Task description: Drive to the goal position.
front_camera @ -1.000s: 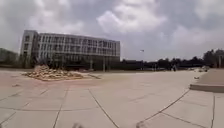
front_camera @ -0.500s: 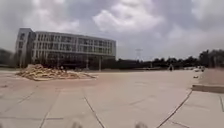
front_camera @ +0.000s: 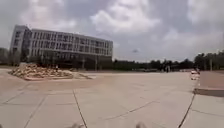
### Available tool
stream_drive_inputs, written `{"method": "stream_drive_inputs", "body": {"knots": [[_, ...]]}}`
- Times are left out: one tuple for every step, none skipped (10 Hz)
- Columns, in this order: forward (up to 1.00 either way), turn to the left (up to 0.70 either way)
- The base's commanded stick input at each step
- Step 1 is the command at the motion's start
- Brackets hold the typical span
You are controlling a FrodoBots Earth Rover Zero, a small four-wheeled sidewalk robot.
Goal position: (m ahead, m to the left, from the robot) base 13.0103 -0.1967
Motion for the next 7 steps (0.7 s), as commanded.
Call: {"method": "stream_drive_inputs", "body": {"knots": [[0.6, -0.15], [0.6, -0.15], [0.6, -0.15], [0.6, -0.15], [0.6, -0.15], [0.6, -0.15], [0.6, -0.15]]}}
